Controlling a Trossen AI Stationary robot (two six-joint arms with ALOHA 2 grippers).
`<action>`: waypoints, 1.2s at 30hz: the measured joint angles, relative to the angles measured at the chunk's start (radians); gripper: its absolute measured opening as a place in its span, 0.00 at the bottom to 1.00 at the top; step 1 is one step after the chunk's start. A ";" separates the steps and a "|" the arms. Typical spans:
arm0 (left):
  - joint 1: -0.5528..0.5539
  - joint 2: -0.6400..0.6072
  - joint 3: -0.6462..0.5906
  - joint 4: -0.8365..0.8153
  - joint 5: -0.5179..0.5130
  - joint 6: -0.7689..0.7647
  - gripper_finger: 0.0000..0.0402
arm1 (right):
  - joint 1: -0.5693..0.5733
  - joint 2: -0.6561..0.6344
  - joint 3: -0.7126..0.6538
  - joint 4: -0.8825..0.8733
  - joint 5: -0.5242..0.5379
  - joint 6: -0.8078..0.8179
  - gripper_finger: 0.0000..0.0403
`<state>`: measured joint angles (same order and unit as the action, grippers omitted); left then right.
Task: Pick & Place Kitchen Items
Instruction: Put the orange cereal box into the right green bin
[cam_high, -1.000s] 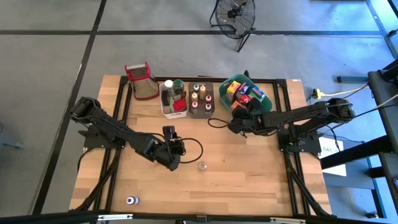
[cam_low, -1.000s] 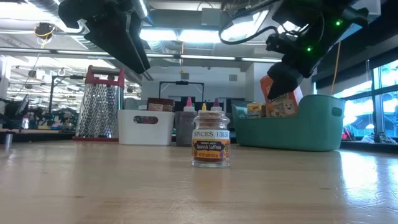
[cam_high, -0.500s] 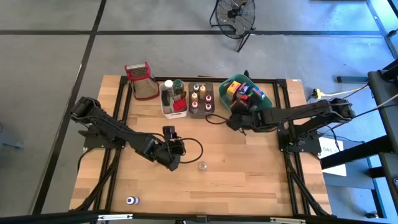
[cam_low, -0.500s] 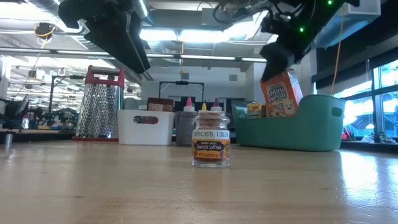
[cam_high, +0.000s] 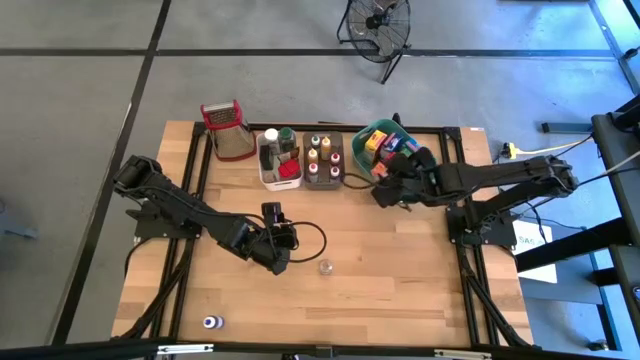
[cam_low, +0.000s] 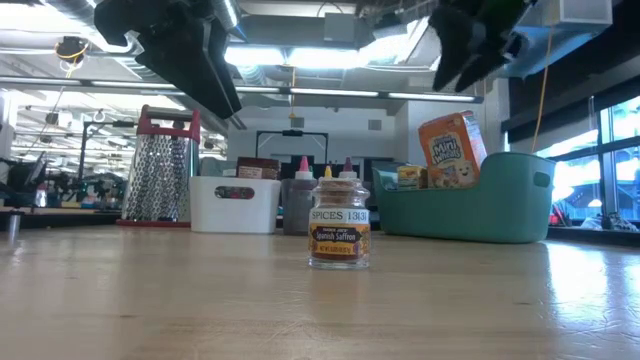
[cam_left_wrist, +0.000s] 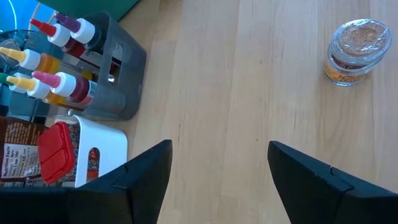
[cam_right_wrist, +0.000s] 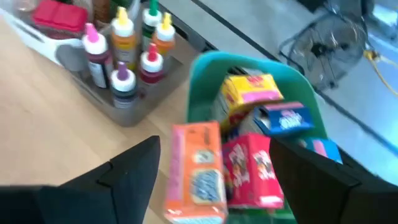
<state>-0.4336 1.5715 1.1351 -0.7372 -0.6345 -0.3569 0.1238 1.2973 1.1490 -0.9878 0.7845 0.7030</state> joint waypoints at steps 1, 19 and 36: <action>0.000 0.000 0.000 0.000 0.000 0.000 0.65 | 0.000 -0.008 0.002 -0.026 0.000 0.028 0.76; 0.000 0.000 0.000 0.003 0.000 0.002 0.65 | -0.034 -0.013 -0.084 -0.094 0.058 0.129 0.76; 0.000 0.000 0.000 0.003 0.000 0.003 0.65 | -0.075 -0.014 -0.172 -0.032 0.007 0.156 0.76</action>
<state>-0.4335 1.5715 1.1351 -0.7341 -0.6350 -0.3538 0.0486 1.2831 0.9768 -1.0203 0.7915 0.8586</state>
